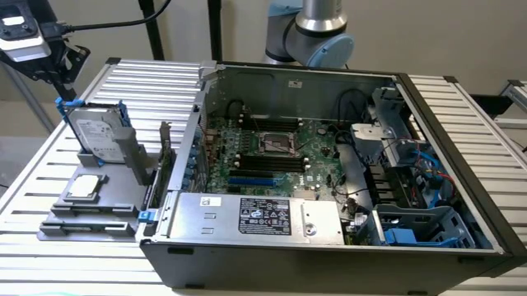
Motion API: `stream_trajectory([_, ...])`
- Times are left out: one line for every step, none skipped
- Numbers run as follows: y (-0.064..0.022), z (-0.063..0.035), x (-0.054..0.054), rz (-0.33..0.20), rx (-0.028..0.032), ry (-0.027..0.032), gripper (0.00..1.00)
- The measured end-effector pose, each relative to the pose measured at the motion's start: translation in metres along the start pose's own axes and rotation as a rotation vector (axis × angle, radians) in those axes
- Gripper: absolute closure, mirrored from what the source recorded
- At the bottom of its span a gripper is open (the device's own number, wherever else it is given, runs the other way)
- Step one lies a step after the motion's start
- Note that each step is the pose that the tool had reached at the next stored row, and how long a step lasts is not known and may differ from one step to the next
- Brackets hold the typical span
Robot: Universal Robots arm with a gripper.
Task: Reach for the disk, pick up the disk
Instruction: 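Pick up the disk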
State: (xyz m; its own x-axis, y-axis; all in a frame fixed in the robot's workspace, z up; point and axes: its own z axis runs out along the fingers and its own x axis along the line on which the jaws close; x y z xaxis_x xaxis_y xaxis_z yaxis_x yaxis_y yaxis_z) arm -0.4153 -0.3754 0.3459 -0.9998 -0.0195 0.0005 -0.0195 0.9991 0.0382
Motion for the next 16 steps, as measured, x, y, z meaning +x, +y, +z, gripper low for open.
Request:
stream_trajectory([0.0001,0.0000,0.000,-0.005,0.0000,0.0002,0.89])
stream_trajectory([0.0001,0.0000,0.000,-0.020,0.0000,0.0008,0.89])
stream_trajectory([0.0001,0.0000,0.000,-0.038,0.0000,0.0015,0.89])
stream_trajectory([0.0002,0.0001,0.000,-0.058,0.0000,0.0021,0.89])
stream_trajectory([0.0002,0.0000,0.000,-0.076,0.0001,0.0029,0.89])
stream_trajectory([0.0002,0.0000,0.000,-0.093,0.0001,0.0036,0.89])
stream_trajectory([0.0002,0.0000,0.000,-0.111,0.0000,0.0043,0.89])
stream_trajectory([0.0001,-0.0002,0.000,-0.130,0.0001,0.0051,0.89])
stream_trajectory([0.0002,-0.0007,0.000,-0.147,0.0002,0.0058,0.89])
stream_trajectory([0.0002,-0.0016,0.000,-0.166,0.0002,0.0065,0.89])
stream_trajectory([0.0003,-0.0028,0.000,-0.185,0.0001,0.0071,0.89])
stream_trajectory([0.0003,-0.0045,0.000,-0.201,0.0002,0.0078,0.89])
stream_trajectory([0.0004,-0.0064,0.000,-0.217,0.0001,0.0084,0.89])
stream_trajectory([0.0005,-0.0082,0.000,-0.235,0.0001,0.0090,0.89])
stream_trajectory([0.0005,-0.0097,0.000,-0.252,0.0002,0.0097,0.89])
stream_trajectory([0.0006,-0.0109,0.000,-0.271,0.0001,0.0103,0.89])
